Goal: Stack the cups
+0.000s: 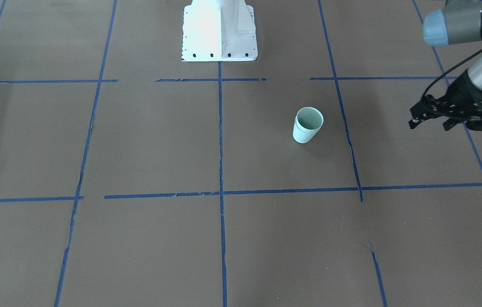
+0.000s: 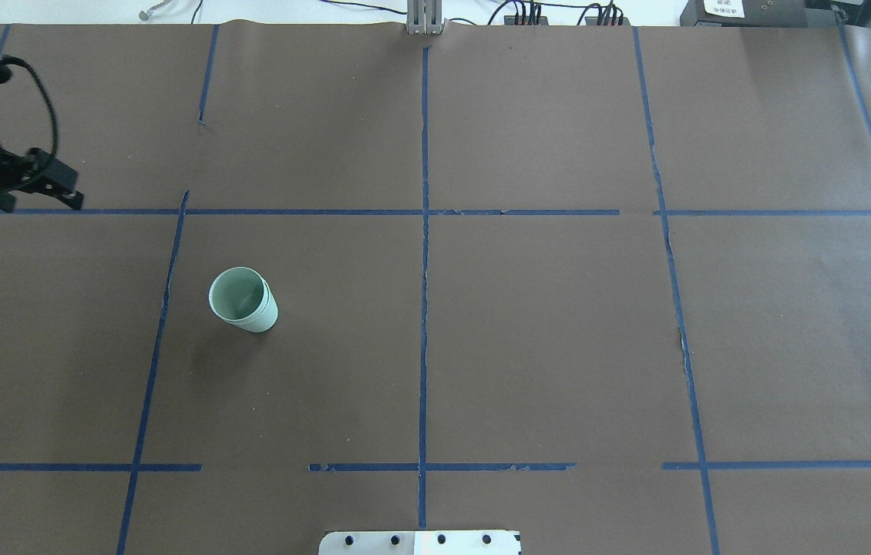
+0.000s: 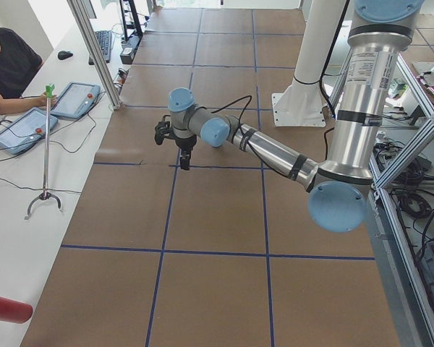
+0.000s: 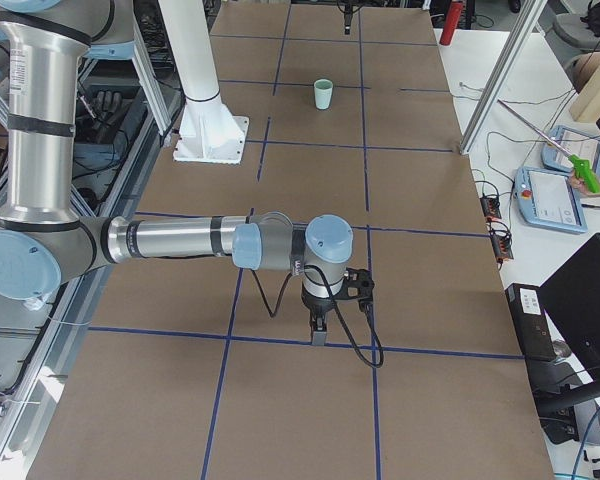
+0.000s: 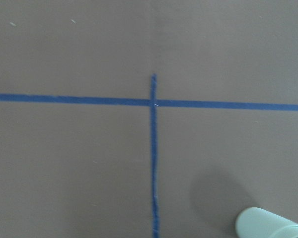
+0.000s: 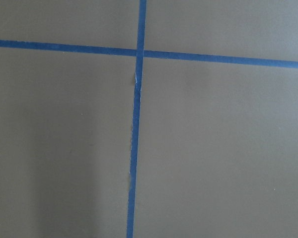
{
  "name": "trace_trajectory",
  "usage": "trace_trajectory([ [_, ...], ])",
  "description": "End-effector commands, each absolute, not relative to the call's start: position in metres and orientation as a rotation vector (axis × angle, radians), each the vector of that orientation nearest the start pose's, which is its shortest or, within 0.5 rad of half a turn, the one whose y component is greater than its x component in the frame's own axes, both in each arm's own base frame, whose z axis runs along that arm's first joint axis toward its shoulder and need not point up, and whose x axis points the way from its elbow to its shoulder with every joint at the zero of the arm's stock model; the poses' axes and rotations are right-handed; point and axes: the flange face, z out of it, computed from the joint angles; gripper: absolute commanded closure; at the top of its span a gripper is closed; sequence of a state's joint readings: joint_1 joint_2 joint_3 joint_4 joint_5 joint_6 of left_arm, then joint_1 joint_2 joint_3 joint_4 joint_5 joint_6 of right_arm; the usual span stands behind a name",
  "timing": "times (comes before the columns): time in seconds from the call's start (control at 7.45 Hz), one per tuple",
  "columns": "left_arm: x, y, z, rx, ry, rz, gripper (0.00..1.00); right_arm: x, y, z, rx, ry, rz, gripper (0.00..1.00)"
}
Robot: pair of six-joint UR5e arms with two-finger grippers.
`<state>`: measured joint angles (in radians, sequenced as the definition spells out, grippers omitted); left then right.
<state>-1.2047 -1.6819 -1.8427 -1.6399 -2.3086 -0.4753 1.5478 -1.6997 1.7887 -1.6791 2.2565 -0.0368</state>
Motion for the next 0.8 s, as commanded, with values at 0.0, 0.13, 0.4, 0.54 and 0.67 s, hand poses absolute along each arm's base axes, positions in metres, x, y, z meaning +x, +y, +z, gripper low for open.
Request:
trace_trajectory([
  [0.0, 0.041, -0.519, 0.555, 0.127, 0.773, 0.171, 0.00, 0.060, -0.436, 0.628, -0.014, -0.686, -0.051, 0.00],
  [0.13, 0.016, -0.518, 0.581, 0.124, 0.756, 0.170, 0.00, 0.060, -0.436, 0.628, -0.013, -0.686, -0.051, 0.00],
  [0.4, -0.030, -0.516, 0.626, 0.122, 0.737, 0.193, 0.00, 0.060, -0.436, 0.628, -0.013, -0.686, -0.051, 0.00],
  [0.54, -0.050, -0.509, 0.646, 0.106, 0.741, 0.156, 0.00, 0.060, -0.436, 0.628, -0.013, -0.686, -0.051, 0.00],
  [0.67, -0.053, -0.493, 0.662, 0.077, 0.742, 0.139, 0.00, 0.060, -0.436, 0.628, -0.015, -0.686, -0.049, 0.00],
])
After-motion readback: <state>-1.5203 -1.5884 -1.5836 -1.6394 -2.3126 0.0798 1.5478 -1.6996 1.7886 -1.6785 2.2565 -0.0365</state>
